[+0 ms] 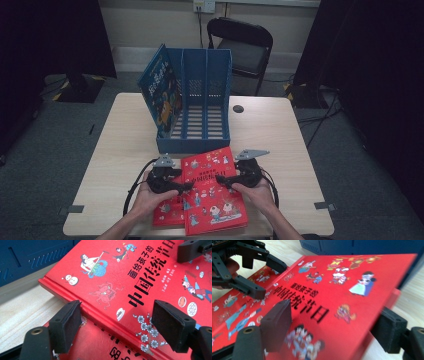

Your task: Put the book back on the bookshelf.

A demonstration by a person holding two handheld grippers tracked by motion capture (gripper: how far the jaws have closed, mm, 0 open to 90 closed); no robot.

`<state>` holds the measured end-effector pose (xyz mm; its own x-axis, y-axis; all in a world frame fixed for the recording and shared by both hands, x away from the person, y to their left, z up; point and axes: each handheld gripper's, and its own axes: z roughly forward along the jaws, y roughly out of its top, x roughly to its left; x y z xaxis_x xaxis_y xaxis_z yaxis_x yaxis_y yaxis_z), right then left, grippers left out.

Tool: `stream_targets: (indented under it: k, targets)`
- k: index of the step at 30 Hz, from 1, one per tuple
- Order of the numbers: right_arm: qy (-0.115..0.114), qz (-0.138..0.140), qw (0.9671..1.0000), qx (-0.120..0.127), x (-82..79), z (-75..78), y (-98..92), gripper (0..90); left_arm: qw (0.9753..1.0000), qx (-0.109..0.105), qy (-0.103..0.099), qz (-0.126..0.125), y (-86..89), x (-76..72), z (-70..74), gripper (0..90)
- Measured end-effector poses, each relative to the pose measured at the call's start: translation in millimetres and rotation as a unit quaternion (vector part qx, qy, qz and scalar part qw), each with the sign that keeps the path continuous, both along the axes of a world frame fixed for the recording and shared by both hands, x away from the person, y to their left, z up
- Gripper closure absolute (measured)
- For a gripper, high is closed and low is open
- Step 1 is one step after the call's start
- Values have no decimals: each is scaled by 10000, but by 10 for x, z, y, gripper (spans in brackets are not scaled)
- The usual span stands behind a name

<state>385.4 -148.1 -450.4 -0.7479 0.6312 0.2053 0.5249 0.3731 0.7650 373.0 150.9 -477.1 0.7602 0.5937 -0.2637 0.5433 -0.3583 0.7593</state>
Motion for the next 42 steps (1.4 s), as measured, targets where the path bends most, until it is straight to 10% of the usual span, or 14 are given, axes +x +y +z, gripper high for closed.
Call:
stream_targets:
  k: [17,42]
  targets:
    - [231,128,9996,97,284,-9,142,291,10000,-26,3,26,-5,60,-3,235]
    - [-486,278,9981,249,46,206,15,423,9994,-272,159,174,-60,115,82,126]
